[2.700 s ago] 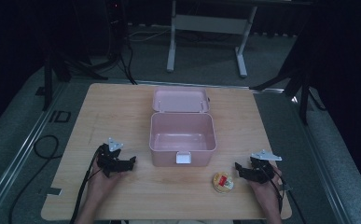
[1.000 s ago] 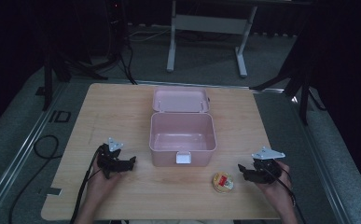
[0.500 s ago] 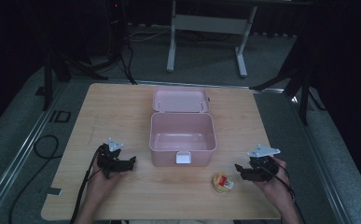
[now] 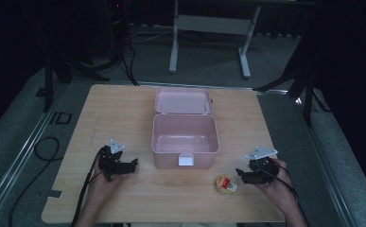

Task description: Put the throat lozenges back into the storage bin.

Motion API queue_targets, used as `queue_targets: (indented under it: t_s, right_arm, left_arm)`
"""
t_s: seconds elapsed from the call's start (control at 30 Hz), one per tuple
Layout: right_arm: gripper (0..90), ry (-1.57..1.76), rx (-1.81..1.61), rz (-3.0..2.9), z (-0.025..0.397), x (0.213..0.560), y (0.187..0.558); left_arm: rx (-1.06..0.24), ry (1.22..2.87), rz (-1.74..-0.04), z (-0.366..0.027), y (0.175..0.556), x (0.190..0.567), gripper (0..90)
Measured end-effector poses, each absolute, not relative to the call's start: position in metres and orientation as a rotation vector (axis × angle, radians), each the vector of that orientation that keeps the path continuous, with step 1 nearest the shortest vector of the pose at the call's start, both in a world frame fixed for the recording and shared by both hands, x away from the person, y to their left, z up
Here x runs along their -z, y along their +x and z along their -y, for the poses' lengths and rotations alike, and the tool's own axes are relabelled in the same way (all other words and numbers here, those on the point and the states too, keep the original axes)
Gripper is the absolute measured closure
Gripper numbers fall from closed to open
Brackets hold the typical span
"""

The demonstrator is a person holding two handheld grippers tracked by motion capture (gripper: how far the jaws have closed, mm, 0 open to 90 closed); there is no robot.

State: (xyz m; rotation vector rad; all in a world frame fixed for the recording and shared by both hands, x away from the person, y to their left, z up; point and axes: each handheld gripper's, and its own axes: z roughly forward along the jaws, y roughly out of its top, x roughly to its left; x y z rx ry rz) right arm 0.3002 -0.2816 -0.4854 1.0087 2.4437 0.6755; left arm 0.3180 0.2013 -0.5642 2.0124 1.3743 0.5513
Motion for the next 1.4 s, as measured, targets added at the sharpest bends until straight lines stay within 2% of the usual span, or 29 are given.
queue_targets:
  t_s: [0.67,1.4]
  right_arm:
    - [25.1,0.937,-0.605,-2.533,0.271,0.484,0.301]
    - [24.6,0.856,-0.555,-2.616,0.256,0.483,0.298]
  left_arm:
    - [-0.552,2.013,-1.374,-0.201,0.318,0.564,9.1]
    - [-0.552,2.013,-1.374,-0.201,0.318,0.564,9.1]
